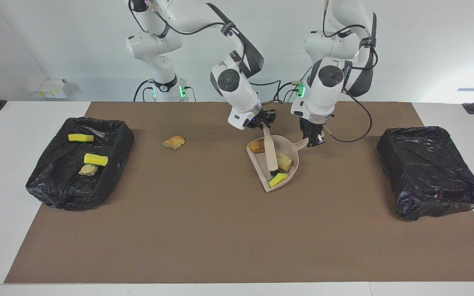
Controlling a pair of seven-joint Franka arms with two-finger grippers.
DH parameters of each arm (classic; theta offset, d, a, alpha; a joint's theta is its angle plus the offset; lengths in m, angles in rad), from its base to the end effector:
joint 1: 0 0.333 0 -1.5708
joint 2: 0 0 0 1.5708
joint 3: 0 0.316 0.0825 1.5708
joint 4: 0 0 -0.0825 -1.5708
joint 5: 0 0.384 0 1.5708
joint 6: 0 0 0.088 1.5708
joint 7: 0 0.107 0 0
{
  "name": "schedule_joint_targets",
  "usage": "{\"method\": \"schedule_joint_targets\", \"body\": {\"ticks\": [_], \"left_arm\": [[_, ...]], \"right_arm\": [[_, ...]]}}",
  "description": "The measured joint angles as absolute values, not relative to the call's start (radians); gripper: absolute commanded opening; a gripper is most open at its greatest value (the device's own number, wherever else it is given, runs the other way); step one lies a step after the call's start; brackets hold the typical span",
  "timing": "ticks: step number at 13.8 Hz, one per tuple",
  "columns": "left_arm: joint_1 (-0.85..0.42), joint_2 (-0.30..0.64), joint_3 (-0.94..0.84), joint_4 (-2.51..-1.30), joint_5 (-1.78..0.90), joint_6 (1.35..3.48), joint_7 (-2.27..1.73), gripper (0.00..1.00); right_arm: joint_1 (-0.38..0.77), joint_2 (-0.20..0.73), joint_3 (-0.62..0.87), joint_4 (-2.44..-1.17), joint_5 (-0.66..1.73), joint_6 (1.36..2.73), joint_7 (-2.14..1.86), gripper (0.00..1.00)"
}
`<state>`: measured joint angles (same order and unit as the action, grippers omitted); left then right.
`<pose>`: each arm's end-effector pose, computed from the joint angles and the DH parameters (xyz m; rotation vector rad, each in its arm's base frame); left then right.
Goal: Sweep and dump trash in bin
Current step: 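Brush the sponge and bread into the dustpan with the right gripper, then sweep the last bread crust toward the dustpan with the right gripper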
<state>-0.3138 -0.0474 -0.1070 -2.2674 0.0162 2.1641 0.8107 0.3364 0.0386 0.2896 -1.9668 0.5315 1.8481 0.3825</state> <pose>0.4612 -0.2059 0.3742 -2.5495 1.8214 0.0919 0.4249 0.3548 0.4504 -2.7200 -0.0742 0.5292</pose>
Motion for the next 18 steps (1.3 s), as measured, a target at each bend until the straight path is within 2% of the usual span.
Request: {"method": "schedule_joint_targets", "body": {"ticks": [2, 9, 15, 18], "left_arm": [[-0.314, -0.047, -0.107, -2.267, 0.016, 2.165, 0.811, 0.00], [-0.314, -0.046, -0.108, -2.268, 0.012, 2.168, 0.812, 0.00], [-0.315, -0.029, -0.110, -2.296, -0.018, 2.231, 0.814, 0.00], [-0.315, -0.029, -0.110, -2.296, -0.020, 2.233, 0.814, 0.00]], "right_arm": [[0.282, 0.008, 0.287, -1.981, 0.499, 1.768, 0.406, 0.00], [0.199, -0.031, 0.283, -2.100, 0.207, 1.725, 0.708, 0.00], [0.151, -0.136, 0.282, -2.241, 0.096, 1.682, 0.920, 0.00], [0.107, -0.213, 0.282, -2.359, 0.087, 1.696, 0.930, 0.00]]}}
